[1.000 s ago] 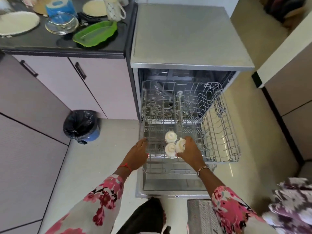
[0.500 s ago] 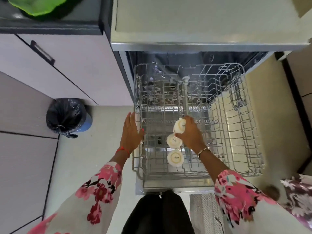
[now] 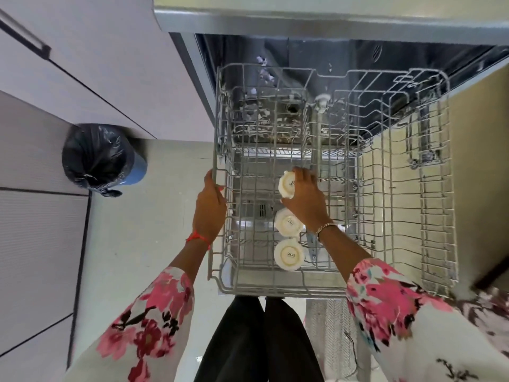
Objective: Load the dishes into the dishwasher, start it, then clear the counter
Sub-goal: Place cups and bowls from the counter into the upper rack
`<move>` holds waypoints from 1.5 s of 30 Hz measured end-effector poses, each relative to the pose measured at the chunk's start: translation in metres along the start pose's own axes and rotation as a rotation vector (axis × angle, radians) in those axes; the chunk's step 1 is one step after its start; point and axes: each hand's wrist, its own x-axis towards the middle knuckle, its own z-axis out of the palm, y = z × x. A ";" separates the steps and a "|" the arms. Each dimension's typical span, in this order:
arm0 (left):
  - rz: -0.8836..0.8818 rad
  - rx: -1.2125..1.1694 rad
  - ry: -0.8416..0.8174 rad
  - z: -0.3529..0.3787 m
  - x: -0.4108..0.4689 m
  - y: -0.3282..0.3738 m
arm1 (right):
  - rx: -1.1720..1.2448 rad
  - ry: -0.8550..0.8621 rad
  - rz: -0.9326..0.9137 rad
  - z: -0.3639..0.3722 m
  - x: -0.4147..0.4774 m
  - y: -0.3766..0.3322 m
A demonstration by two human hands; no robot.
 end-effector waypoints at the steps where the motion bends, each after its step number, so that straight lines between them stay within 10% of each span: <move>1: -0.006 0.002 -0.004 0.000 0.000 0.000 | -0.001 0.010 -0.004 0.000 -0.001 -0.001; 35: -0.003 0.069 0.019 -0.001 0.000 0.000 | -0.042 -0.110 0.016 0.016 -0.005 0.011; 45: 0.032 0.246 -0.243 -0.069 -0.039 0.013 | -0.014 -0.096 -0.047 -0.049 -0.035 -0.043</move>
